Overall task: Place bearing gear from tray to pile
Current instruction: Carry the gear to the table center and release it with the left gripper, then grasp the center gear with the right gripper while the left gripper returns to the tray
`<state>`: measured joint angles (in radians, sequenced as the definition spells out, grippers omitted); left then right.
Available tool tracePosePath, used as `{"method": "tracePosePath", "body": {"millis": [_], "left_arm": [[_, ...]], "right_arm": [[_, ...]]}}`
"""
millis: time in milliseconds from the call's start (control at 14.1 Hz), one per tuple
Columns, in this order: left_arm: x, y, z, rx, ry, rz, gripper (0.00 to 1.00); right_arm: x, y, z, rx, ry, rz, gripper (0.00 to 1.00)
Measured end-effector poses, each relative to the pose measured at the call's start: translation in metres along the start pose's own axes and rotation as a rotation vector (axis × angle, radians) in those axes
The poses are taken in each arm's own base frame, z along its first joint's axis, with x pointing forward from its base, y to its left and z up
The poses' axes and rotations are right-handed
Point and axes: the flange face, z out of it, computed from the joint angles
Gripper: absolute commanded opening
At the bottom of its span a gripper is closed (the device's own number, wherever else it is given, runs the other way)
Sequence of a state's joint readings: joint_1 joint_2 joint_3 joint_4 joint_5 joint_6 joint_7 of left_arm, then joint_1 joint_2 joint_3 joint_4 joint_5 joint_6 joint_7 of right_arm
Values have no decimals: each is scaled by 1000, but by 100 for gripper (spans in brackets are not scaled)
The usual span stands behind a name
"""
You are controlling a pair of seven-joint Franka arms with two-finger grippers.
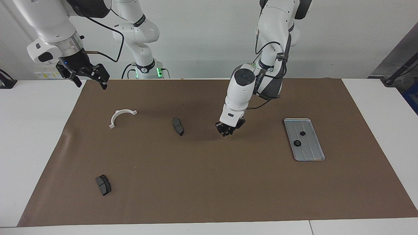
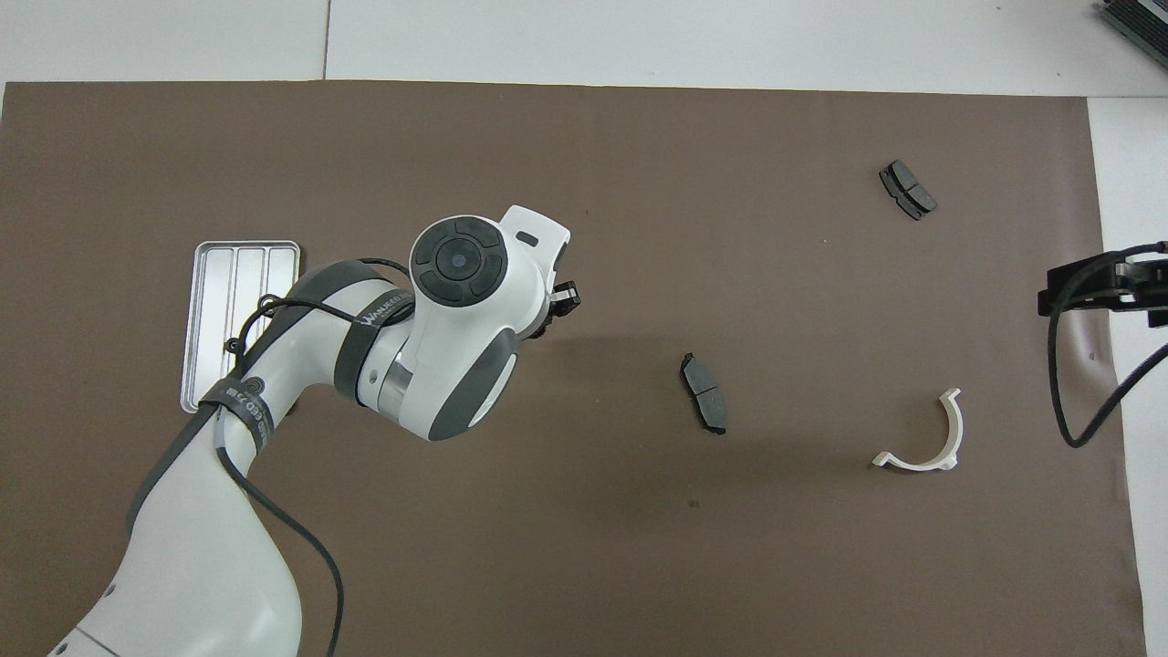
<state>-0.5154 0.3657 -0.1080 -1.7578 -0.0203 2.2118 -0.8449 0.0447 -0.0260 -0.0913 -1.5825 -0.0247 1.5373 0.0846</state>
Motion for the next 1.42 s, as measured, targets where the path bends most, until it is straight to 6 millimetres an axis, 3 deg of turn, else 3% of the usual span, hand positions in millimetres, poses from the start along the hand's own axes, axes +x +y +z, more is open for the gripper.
{"method": "tracePosePath", "body": {"millis": [284,569,782,924,1066,1208,1421], "left_arm": [[-9,10,1,-10,7,10,60],[-5,12,-3,-39,33,7,67],[7,2,-3,-35,40,-15,67],[43,-33,-6,-20,58,-29,67],[98,-97,-10,2,64,4,67],[138,-160,-15,20,63,46,67],[169,-232,-13,49,31,145,66]], "right_arm": [[3,-2,-3,3,31,-3,100],[5,-7,-1,7,47,-16,100],[14,-20,22,76,87,-52,100],[14,-47,44,94,88,-92,100],[12,-90,70,100,97,-134,100],[15,-144,100,108,113,-116,100],[17,-236,152,128,152,-102,100]]}}
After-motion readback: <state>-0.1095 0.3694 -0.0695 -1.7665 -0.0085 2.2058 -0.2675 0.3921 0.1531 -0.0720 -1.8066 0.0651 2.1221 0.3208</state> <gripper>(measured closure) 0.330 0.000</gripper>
